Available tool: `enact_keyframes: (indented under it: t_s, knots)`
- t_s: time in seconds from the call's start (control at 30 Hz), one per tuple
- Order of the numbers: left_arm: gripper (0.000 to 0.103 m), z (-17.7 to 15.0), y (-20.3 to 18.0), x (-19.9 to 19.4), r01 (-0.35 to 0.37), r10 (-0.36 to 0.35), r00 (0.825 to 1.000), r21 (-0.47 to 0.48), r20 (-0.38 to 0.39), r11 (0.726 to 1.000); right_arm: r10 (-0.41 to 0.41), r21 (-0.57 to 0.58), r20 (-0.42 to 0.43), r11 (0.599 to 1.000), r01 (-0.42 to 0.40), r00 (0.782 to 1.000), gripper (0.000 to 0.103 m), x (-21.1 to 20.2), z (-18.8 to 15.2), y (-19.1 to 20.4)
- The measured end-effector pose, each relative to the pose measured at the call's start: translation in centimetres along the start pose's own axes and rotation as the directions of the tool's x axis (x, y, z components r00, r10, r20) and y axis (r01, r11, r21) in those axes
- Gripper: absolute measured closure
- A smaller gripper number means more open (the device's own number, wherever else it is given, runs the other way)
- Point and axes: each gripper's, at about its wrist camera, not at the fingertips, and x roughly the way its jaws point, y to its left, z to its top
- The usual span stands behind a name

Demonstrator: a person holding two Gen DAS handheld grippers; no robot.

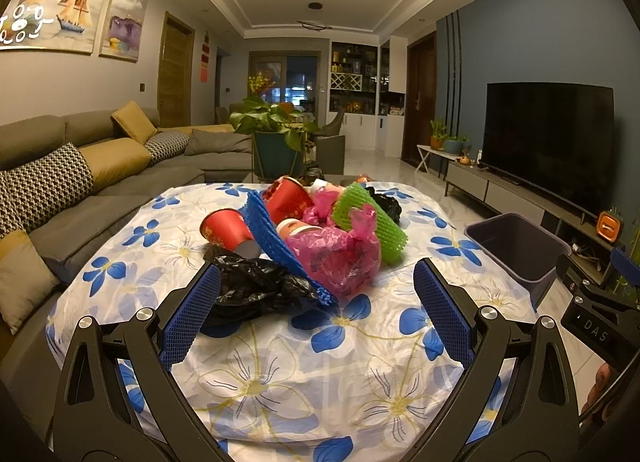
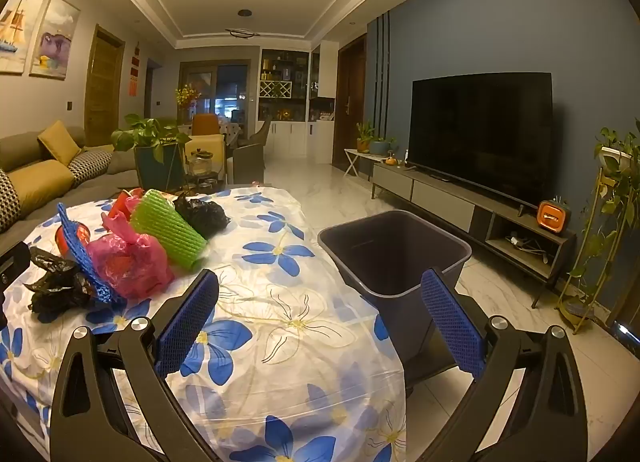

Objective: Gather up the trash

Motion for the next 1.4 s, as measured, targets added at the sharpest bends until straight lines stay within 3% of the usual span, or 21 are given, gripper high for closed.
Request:
enact_keyframes:
  t_s: [1.4]
  knots:
    - [0.007, -0.18, 0.41, 0.06, -0.008, 0.007, 1.000, -0.046, -0.007, 0.999, 0.005, 0.005, 0.000, 1.000, -0.005, 1.000, 0.006, 0.06, -0.49, -0.06]
